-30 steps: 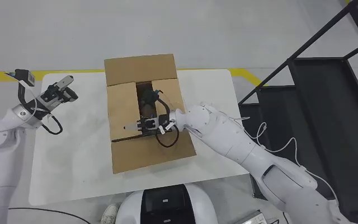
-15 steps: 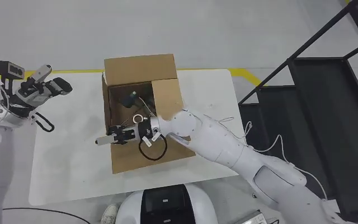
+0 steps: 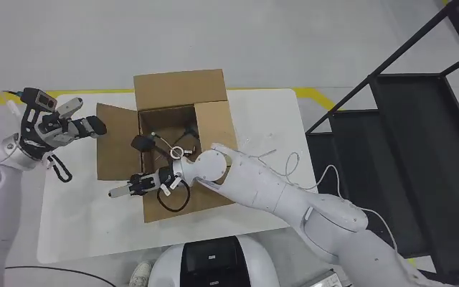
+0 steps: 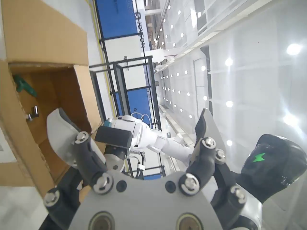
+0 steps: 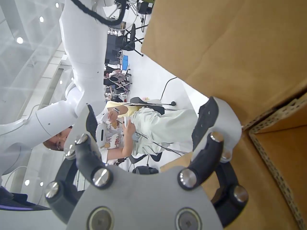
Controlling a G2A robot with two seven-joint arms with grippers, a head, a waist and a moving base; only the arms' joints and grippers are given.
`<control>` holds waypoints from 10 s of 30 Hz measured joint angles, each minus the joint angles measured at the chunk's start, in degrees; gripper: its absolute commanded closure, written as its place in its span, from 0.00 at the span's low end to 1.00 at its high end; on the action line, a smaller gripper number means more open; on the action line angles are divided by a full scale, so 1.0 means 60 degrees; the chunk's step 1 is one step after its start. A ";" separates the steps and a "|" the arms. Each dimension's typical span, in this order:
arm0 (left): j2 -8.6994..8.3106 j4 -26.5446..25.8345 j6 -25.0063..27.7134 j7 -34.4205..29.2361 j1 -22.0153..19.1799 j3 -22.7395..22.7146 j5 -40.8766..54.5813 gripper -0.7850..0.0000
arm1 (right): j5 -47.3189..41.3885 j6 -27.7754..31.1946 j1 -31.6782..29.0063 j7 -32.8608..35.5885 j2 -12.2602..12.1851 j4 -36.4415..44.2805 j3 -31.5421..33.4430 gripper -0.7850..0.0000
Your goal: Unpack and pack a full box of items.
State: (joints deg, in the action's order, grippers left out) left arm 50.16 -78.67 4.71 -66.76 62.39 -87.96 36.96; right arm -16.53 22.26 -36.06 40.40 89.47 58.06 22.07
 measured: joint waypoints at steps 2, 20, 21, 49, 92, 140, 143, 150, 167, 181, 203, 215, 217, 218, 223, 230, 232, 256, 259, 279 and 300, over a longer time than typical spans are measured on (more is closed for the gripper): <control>0.0007 0.0227 -0.0305 0.0164 -0.0166 0.0255 -0.0438 0.00 | 0.0021 0.0148 -0.0031 0.0023 -0.0002 -0.0111 0.0121 0.00; 0.0003 0.1547 -0.1841 0.0549 -0.0579 0.1548 -0.2953 0.00 | 0.1372 -0.0475 -0.3012 0.0941 -0.2203 0.4835 0.5104 0.00; 0.0048 0.1593 -0.1798 0.0646 -0.0662 0.1718 -0.2955 0.00 | 0.1539 -0.0638 -0.3398 0.1062 -0.2345 0.5385 0.5535 0.00; 0.0371 0.0816 -0.0271 -0.0002 -0.2303 0.2196 -0.1823 0.00 | 0.2225 -0.1212 -0.7061 0.1939 -0.3413 0.7667 0.9385 0.00; 0.4474 0.6736 0.3984 0.2890 -0.6179 0.8523 -0.1058 0.00 | 0.2047 -0.1017 -0.9308 0.1901 -0.4017 0.8813 1.1329 0.00; 0.4987 0.8960 0.5686 0.0192 -0.7505 0.7096 -0.0237 0.00 | 0.3792 -0.0595 -0.8961 0.0170 -0.4279 0.7992 1.0699 0.00; 0.4422 0.8245 0.5476 0.0003 -0.7246 0.6558 -0.0555 0.00 | 0.4148 -0.0928 -0.8881 -0.0076 -0.4287 0.7876 1.0705 0.00; 0.2860 0.5323 0.4463 -0.0942 -0.5584 0.4479 -0.1556 0.00 | 0.4973 -0.1706 -0.8402 -0.0626 -0.4251 0.7231 1.0233 0.00; 0.1011 -0.0987 0.2042 -0.0640 -0.0018 -0.0954 -0.4242 0.00 | 0.6381 -0.2443 -0.7061 -0.1102 -0.4004 0.6007 0.8272 0.00; 0.0788 -0.1006 0.2097 -0.0362 0.0379 -0.1593 -0.4047 0.00 | 0.6998 -0.2949 -0.7504 -0.0314 -0.4063 0.7625 0.7954 0.00; 0.0754 -0.0771 0.2126 -0.0091 0.0372 -0.1663 -0.3643 0.00 | 0.9016 -0.4391 -0.3347 0.1131 -0.3292 0.6402 0.4504 0.00; 0.0754 -0.0771 0.2126 -0.0091 0.0372 -0.1663 -0.3642 0.00 | 0.8803 -0.5217 -0.2568 0.1011 -0.2834 0.5486 0.3379 0.00; 0.0754 -0.0771 0.2126 -0.0091 0.0372 -0.1663 -0.3642 0.00 | 0.8803 -0.5217 -0.2568 0.1012 -0.2834 0.5486 0.3379 0.00; 0.0754 -0.0771 0.2126 -0.0091 0.0372 -0.1663 -0.3642 0.00 | 0.8803 -0.5216 -0.2568 0.1012 -0.2834 0.5486 0.3379 0.00; 0.0754 -0.0771 0.2126 -0.0091 0.0372 -0.1663 -0.3642 0.00 | 0.8803 -0.5216 -0.2568 0.1012 -0.2834 0.5486 0.3379 0.00; 0.0754 -0.0771 0.2126 -0.0091 0.0372 -0.1663 -0.3642 0.00 | 0.8803 -0.5216 -0.2568 0.1012 -0.2834 0.5486 0.3379 0.00; 0.0754 -0.0771 0.2126 -0.0091 0.0372 -0.1663 -0.3642 0.00 | 0.8803 -0.5216 -0.2568 0.1012 -0.2834 0.5486 0.3379 0.00; 0.0754 -0.0771 0.2126 -0.0091 0.0372 -0.1663 -0.3642 0.00 | 0.8803 -0.5216 -0.2568 0.1012 -0.2834 0.5486 0.3379 0.00; 0.0754 -0.0771 0.2126 -0.0091 0.0372 -0.1663 -0.3642 0.00 | 0.8803 -0.5216 -0.2568 0.1012 -0.2834 0.5486 0.3379 0.00; 0.0754 -0.0771 0.2126 -0.0091 0.0372 -0.1663 -0.3642 0.00 | 0.9149 -0.3927 -0.1755 0.0727 -0.2542 0.4278 0.2909 0.00; 0.0754 -0.0771 0.2126 -0.0091 0.0372 -0.1663 -0.3642 0.00 | 0.8881 -0.3622 0.0953 -0.0965 -0.0284 -0.1211 0.0530 0.00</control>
State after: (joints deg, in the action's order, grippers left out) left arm 54.69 -83.29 17.46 -67.30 64.62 -97.94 15.11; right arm 36.76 0.53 -30.34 34.61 87.76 50.79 25.25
